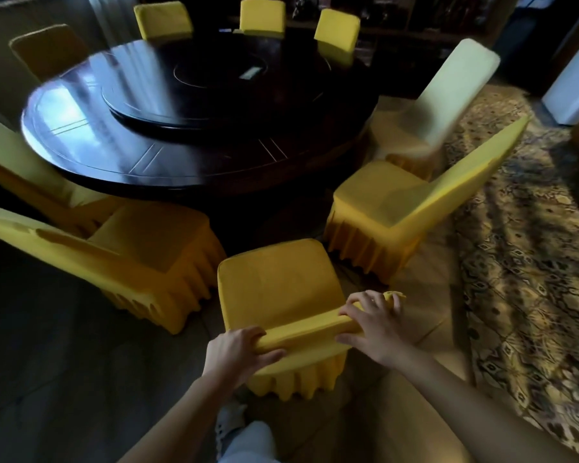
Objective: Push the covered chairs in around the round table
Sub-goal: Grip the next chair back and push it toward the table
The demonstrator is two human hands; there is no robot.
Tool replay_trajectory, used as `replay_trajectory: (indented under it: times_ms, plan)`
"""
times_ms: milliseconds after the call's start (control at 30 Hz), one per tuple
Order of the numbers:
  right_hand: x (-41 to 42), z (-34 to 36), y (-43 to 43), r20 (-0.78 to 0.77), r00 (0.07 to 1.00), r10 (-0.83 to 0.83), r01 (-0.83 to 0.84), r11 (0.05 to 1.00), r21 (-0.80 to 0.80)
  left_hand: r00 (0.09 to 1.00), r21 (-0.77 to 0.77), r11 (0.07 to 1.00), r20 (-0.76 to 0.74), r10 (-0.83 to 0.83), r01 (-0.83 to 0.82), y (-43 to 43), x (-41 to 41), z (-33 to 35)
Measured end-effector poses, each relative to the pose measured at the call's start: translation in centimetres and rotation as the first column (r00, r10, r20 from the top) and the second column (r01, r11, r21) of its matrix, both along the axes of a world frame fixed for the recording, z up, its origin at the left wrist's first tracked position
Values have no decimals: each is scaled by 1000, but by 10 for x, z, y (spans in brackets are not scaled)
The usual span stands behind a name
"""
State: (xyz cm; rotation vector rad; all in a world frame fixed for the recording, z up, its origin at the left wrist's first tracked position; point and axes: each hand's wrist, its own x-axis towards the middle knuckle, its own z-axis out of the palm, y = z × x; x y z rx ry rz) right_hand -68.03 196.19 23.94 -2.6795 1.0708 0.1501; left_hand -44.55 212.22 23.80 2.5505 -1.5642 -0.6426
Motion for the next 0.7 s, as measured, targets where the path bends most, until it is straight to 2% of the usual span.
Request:
replay_trajectory:
  times_ms: [233,700]
  plan:
    - [22,4,-39,58,998,-13,14,1000,-3,1000,46,999,-31,1,1,-43,21,8]
    - [91,-1,-144,35,999,-38,36,998,48,990,134,987,-100,102,-88,-152,89,16]
